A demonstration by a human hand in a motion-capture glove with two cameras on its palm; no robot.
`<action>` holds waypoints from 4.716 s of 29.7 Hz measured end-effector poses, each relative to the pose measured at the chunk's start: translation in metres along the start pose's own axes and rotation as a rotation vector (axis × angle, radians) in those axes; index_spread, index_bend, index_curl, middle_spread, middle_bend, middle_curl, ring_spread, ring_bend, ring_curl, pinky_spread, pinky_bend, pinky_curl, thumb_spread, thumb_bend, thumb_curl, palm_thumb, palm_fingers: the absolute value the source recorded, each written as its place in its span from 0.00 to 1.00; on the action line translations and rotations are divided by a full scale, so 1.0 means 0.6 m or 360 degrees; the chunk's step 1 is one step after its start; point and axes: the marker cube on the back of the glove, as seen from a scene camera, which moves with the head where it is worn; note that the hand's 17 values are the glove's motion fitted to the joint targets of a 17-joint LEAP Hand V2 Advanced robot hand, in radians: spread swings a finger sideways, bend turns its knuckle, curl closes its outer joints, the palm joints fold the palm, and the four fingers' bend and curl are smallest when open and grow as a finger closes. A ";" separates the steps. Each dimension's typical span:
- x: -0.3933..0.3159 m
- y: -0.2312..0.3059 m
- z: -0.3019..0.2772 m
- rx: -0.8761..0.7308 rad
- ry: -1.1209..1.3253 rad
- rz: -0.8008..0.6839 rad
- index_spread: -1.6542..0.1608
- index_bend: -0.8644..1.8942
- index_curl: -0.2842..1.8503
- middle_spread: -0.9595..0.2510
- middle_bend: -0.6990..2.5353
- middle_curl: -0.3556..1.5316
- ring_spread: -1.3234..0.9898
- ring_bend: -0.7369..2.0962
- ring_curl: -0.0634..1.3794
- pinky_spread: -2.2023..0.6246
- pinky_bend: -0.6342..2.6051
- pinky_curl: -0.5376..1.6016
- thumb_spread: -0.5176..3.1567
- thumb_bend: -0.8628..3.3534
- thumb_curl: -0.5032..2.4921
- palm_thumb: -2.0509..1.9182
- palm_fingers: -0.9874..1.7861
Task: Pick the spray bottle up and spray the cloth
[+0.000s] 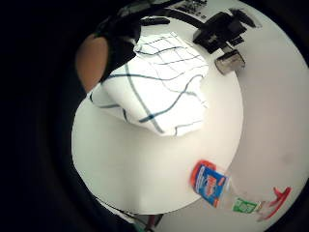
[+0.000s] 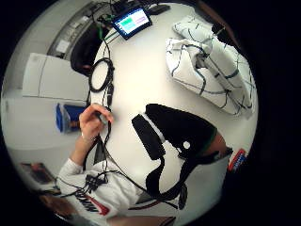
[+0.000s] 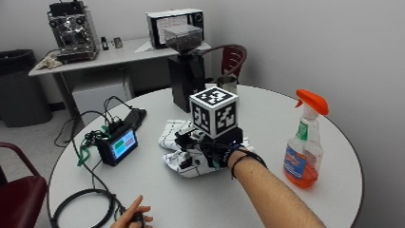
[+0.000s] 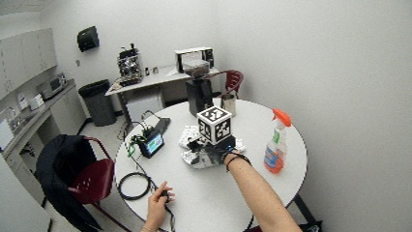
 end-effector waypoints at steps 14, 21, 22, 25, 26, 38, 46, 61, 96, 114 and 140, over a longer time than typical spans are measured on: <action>-0.003 0.004 0.006 -0.0018 -0.0005 -0.0001 0.70 0.34 0.17 0.75 0.36 0.32 0.56 0.43 0.21 0.85 0.33 0.36 0.40 0.24 0.21 0.61 0.54; -0.010 0.020 0.002 -0.0045 0.0084 0.0015 0.69 0.35 0.18 0.75 0.36 0.34 0.56 0.43 0.22 0.86 0.32 0.37 0.42 0.23 0.22 0.61 0.53; -0.012 0.023 0.001 -0.0055 0.0110 0.0021 0.69 0.35 0.18 0.75 0.36 0.34 0.56 0.43 0.22 0.86 0.32 0.37 0.43 0.23 0.22 0.61 0.53; -0.014 0.031 0.001 -0.0077 0.0185 0.0029 0.68 0.35 0.18 0.75 0.36 0.34 0.57 0.42 0.23 0.86 0.33 0.38 0.43 0.22 0.22 0.60 0.52; -0.014 0.034 0.002 -0.0080 0.0201 0.0029 0.68 0.35 0.19 0.75 0.36 0.34 0.57 0.42 0.23 0.86 0.33 0.38 0.43 0.21 0.22 0.60 0.52; 0.003 0.161 0.035 -0.0065 0.0112 -0.0095 0.68 0.36 0.20 0.77 0.33 0.35 0.58 0.40 0.23 0.86 0.34 0.40 0.43 0.20 0.23 0.60 0.49; 0.006 0.295 0.013 0.0251 -0.0260 -0.0165 0.68 0.37 0.22 0.79 0.29 0.34 0.59 0.39 0.23 0.86 0.36 0.41 0.43 0.20 0.24 0.59 0.48; 0.191 0.341 0.036 0.0657 -0.1113 0.0200 0.69 0.35 0.23 0.80 0.29 0.35 0.59 0.39 0.24 0.86 0.35 0.41 0.44 0.21 0.25 0.62 0.51; 0.278 0.174 0.065 0.0737 -0.1928 0.0387 0.71 0.32 0.19 0.69 0.41 0.43 0.51 0.51 0.32 0.84 0.25 0.39 0.40 0.22 0.30 0.74 0.69; 0.293 0.265 0.132 0.0861 -0.2056 0.0585 0.72 0.33 0.17 0.69 0.43 0.44 0.51 0.52 0.34 0.83 0.25 0.40 0.41 0.20 0.32 0.74 0.71; 0.247 0.154 -0.065 0.0290 -0.1839 0.0438 0.77 0.37 0.27 0.70 0.40 0.43 0.52 0.48 0.32 0.81 0.25 0.38 0.42 0.20 0.32 0.73 0.78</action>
